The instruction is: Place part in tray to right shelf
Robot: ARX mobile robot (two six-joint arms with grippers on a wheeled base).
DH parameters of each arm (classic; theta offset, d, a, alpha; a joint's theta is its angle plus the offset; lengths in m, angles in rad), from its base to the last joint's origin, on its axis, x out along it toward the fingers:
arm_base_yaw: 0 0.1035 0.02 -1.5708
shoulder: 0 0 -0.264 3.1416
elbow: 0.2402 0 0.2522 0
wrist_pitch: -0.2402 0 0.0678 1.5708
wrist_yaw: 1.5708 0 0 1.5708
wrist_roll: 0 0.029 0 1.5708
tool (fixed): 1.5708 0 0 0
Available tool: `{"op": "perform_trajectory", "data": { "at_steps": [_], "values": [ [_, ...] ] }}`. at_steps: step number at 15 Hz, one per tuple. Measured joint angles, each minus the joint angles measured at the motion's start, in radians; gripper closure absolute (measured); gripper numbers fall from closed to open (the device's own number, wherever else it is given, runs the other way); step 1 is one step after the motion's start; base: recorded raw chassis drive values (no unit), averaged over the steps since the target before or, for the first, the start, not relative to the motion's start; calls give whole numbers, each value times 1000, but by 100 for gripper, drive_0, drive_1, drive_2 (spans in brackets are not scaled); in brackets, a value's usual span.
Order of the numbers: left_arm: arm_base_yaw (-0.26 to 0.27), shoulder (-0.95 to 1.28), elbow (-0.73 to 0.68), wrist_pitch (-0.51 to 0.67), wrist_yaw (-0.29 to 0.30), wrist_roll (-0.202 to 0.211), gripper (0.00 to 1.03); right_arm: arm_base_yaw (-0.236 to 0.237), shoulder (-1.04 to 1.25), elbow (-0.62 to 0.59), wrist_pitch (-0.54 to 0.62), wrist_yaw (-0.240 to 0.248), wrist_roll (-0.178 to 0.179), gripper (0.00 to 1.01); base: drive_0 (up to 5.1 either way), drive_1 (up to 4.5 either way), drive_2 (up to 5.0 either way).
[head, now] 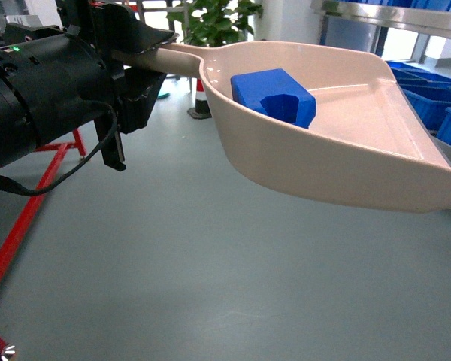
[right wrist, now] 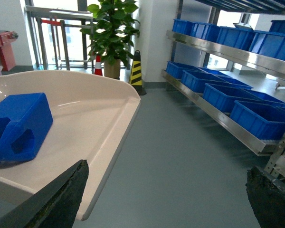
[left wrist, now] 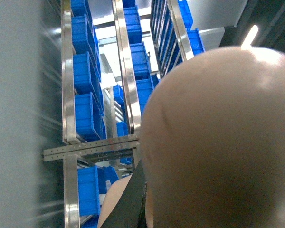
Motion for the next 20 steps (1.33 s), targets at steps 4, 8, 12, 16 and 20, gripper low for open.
{"op": "perform_trajectory", "data": {
  "at_steps": [4,8,12,16,20],
  "values": [
    [3,0,0,0,-2,0,87,0,0,0,0,0,0,3,-158,-158,-158],
    [3,0,0,0,-3,0,87,0,0,0,0,0,0,3,-150,-150,-150],
    [3,0,0,0,-2,0,87,0,0,0,0,0,0,3,-150,-150,-150],
    [3,0,0,0,-2,0,87,0,0,0,0,0,0,3,-150,-150,-150],
    [3,0,0,0,-2,0,87,0,0,0,0,0,0,3,-154,-154,-154]
  ]
}}
